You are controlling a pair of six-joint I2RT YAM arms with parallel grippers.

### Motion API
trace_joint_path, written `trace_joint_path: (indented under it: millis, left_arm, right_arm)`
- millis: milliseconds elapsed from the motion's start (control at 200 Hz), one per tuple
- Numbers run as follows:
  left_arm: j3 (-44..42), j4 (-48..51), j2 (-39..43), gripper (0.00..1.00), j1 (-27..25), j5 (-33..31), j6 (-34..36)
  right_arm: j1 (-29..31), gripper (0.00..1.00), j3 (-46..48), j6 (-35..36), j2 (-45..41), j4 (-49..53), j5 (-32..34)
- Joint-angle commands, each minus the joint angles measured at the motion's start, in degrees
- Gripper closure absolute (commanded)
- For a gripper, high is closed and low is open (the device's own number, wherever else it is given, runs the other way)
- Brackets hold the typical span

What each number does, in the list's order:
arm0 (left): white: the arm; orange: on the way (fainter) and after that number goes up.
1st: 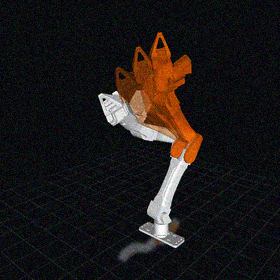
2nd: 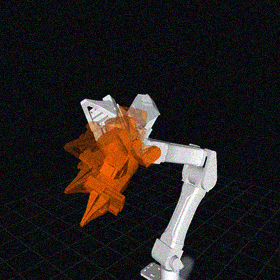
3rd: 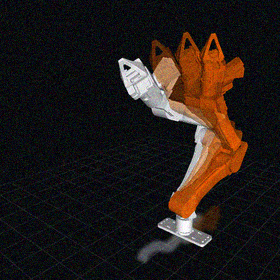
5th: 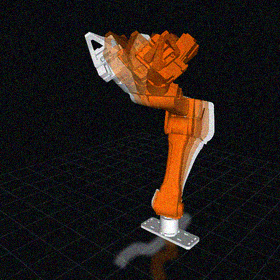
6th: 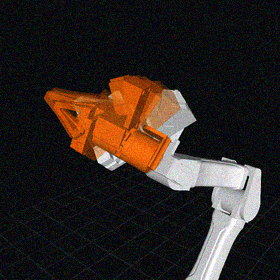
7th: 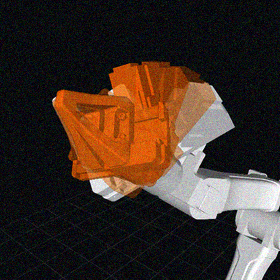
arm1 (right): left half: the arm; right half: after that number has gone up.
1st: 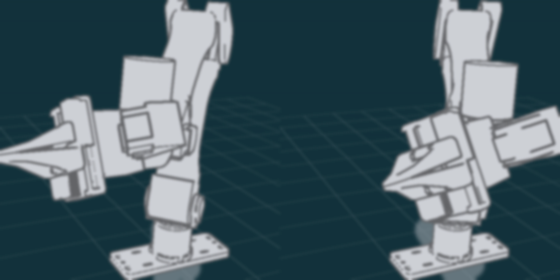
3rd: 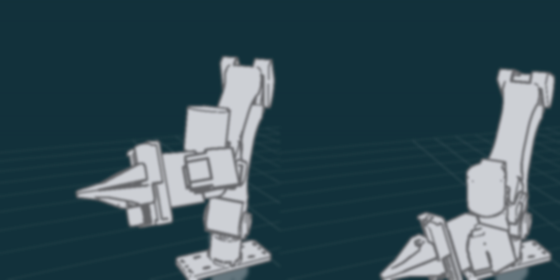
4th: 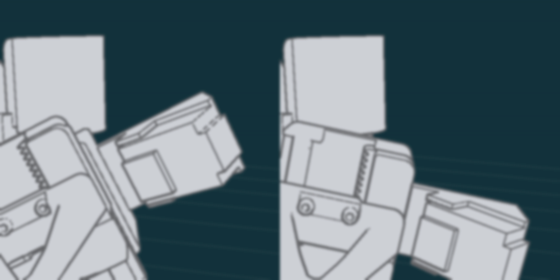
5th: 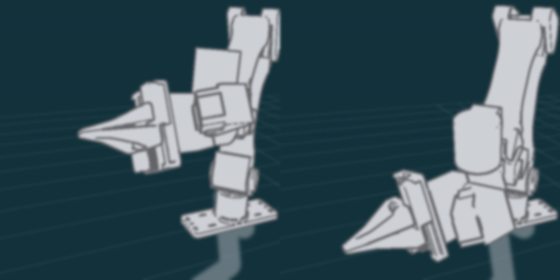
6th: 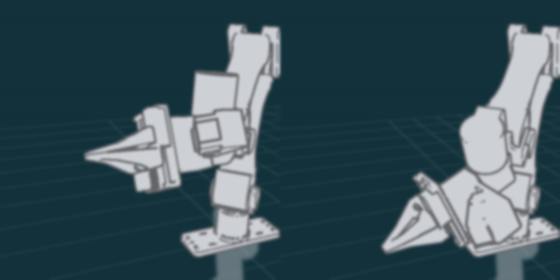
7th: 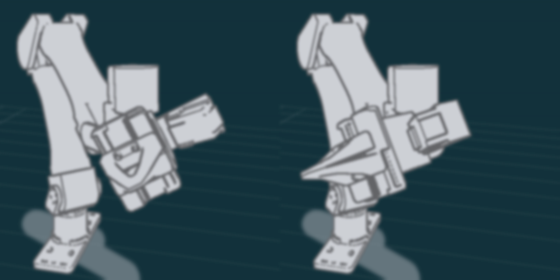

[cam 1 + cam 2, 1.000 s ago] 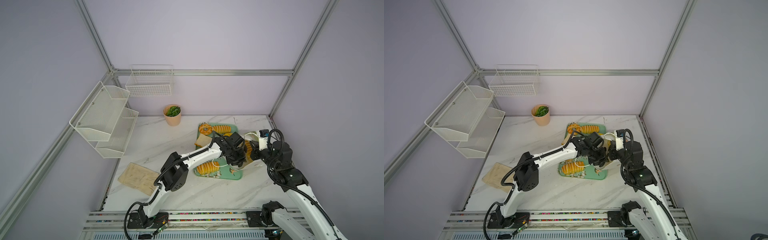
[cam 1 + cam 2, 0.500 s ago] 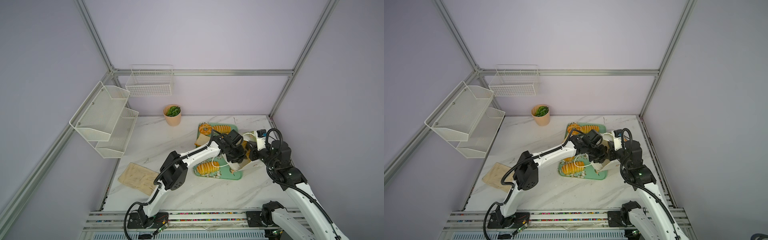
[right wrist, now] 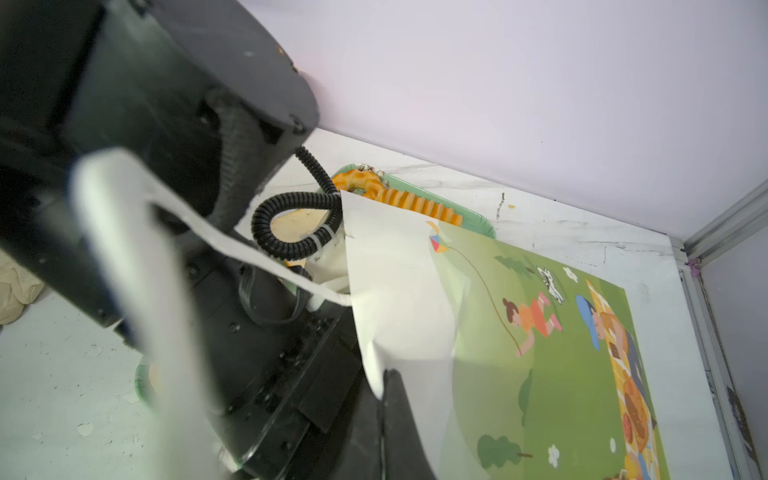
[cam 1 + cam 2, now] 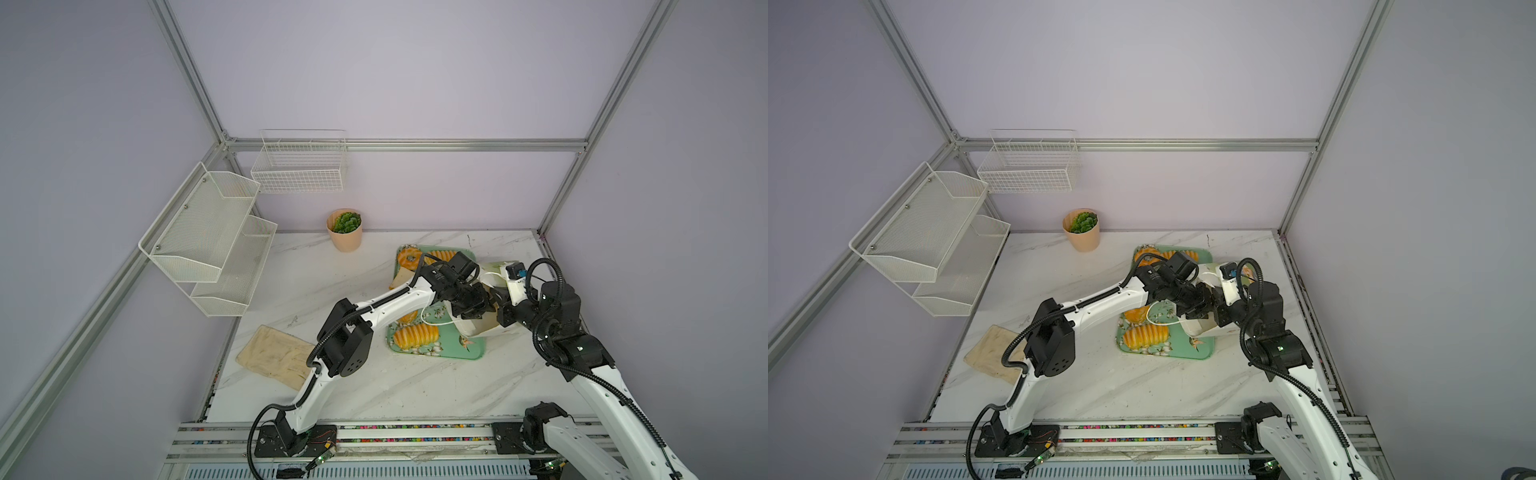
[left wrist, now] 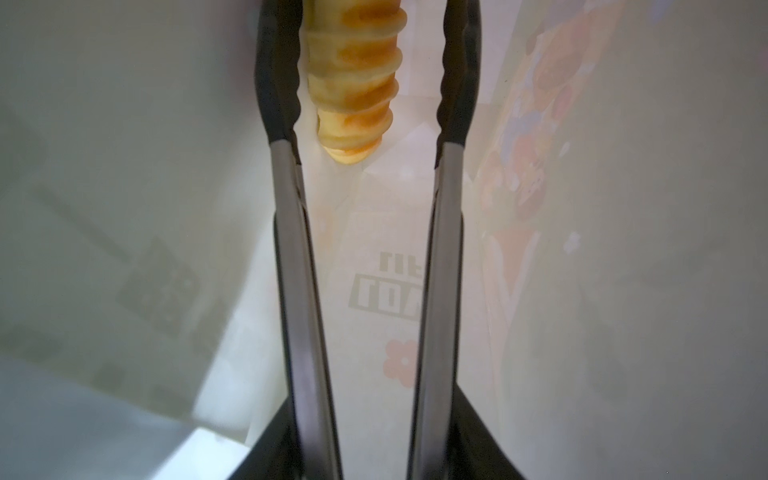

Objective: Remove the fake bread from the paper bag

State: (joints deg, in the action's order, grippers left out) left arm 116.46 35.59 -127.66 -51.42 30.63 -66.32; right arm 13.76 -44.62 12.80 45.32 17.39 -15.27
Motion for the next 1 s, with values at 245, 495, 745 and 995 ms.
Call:
trace_joint_path:
  millis: [245,495,745,995]
  left_arm:
    - [-4.5,-3.4,4.0,0.89,1.4,0.2,7.5]
    - [-17.2,-6.1,15.4,1.00,3.4,-1.3,10.5]
    - [-23.8,-7.1,22.8,1.00,4.8,0.4,12.3]
    - [-24.0,-5.1,25.4,1.00,5.2,1.9,14.1]
  right_arm:
    - [0.1,1.00,-1.3,4.2,-3.5,1.4,2.2]
    - [0.1,1.00,-1.0,4.8,-4.0,1.8,7.3]
    - [0.0,1.00,-1.1,4.2,-4.0,1.6,10.5]
    - [0.1,1.00,-1.8,1.6,-2.1,0.7,15.1]
